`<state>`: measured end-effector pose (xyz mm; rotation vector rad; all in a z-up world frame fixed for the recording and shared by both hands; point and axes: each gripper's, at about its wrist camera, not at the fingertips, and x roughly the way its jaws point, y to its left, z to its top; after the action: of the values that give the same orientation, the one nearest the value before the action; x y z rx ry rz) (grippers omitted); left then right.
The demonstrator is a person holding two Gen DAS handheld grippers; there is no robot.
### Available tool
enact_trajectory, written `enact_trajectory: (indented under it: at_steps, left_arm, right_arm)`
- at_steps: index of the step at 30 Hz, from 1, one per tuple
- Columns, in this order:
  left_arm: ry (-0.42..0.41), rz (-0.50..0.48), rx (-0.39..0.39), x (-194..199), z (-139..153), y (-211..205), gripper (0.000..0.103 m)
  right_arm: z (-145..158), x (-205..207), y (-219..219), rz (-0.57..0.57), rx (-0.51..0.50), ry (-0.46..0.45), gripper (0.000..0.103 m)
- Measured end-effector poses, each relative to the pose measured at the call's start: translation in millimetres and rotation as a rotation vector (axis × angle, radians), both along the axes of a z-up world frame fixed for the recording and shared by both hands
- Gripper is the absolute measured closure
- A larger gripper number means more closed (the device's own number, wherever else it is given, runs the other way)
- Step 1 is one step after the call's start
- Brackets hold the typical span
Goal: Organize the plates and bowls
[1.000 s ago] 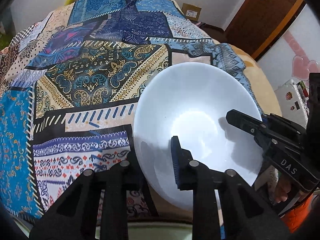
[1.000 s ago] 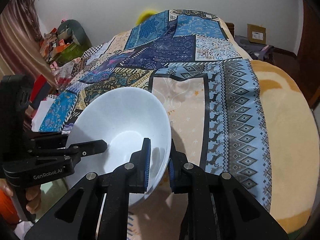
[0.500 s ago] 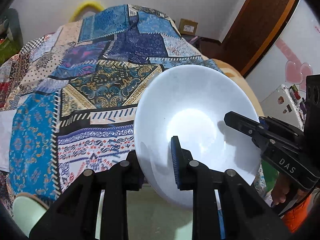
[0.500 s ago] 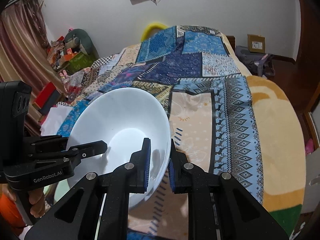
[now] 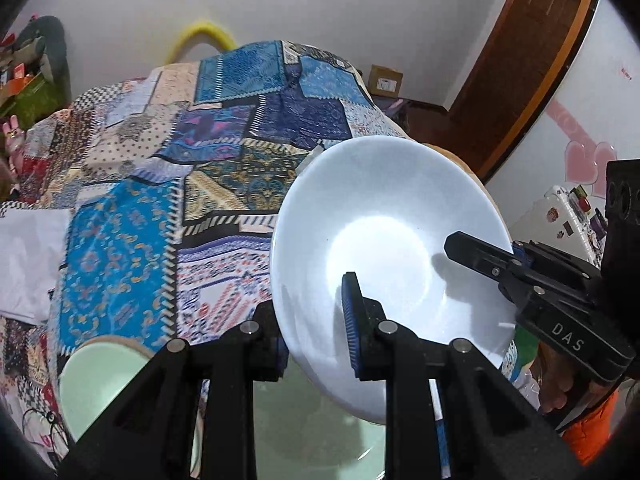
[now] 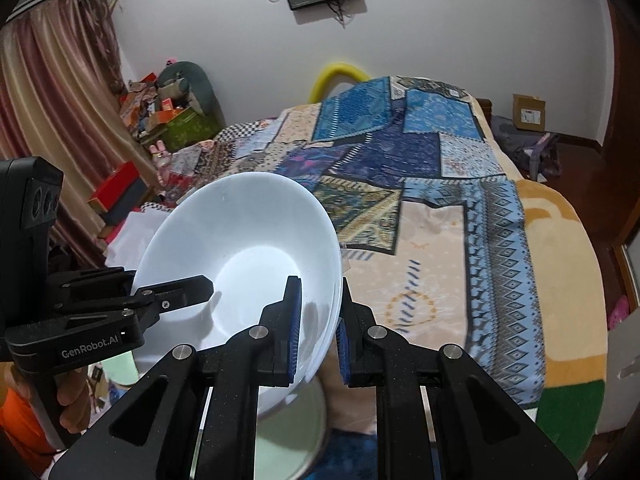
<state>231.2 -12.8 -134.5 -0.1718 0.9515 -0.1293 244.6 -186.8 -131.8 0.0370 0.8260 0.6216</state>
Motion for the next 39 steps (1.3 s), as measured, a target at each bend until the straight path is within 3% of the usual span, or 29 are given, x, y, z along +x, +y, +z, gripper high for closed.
enact_trajectory:
  at_steps: [16, 26, 39]
  left_arm:
    - [-0.031, 0.115, -0.018, -77.3, 15.3, 81.7, 0.080]
    - [-0.002, 0.203, -0.023, -113.9, -4.2, 136.2, 0.081]
    - [0.057, 0.263, -0.047, -128.4, -40.5, 176.8, 0.080]
  right_arm:
    - [7.7, -47.9, 70.7, 0.109, 0.017, -0.006, 0.089]
    - [-13.2, -68.0, 122.9, 0.193, 0.013, 0.046, 0.089]
    - [-45.7, -79.0, 167.0, 0.243, 0.002, 0.128, 0.089]
